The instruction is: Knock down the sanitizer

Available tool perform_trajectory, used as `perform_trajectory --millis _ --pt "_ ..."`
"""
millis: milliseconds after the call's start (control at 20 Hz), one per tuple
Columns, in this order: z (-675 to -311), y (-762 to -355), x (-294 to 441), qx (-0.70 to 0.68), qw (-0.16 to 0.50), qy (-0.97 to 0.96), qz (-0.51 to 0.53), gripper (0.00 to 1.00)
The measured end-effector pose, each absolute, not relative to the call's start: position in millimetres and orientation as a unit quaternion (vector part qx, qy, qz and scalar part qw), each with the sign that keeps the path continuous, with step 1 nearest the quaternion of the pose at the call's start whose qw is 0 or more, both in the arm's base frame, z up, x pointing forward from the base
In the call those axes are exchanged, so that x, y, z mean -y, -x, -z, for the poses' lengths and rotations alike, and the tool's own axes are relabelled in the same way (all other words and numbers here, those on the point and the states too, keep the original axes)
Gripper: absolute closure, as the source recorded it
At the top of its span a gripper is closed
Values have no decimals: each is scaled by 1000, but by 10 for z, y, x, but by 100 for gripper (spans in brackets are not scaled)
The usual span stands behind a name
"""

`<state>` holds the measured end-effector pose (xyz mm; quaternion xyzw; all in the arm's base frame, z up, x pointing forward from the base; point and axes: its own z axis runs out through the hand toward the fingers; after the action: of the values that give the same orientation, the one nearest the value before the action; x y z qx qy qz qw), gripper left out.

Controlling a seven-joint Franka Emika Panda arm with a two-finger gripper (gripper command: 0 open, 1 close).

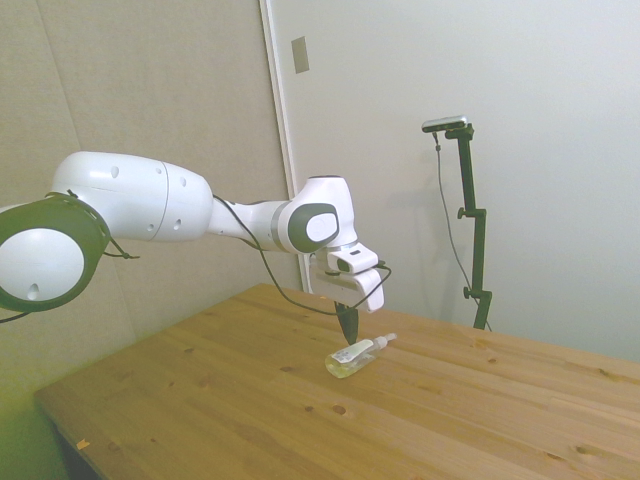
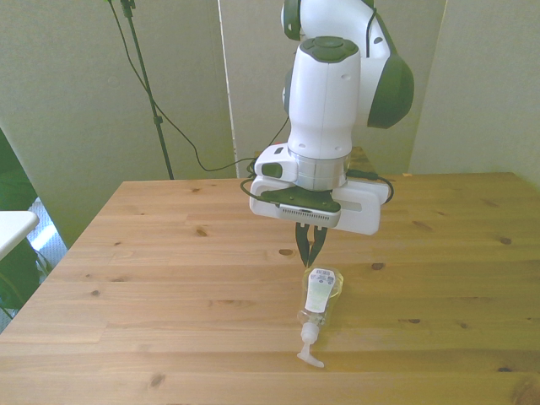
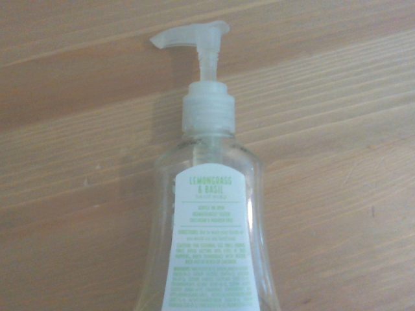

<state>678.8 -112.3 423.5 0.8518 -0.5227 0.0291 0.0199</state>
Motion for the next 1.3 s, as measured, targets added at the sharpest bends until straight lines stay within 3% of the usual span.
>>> perform_trajectory --millis 450,1300 --pt "-4421 -6538 885 507 12 -861 -29 0" --pt "-4360 -5772 456 481 5 -877 -9 0"
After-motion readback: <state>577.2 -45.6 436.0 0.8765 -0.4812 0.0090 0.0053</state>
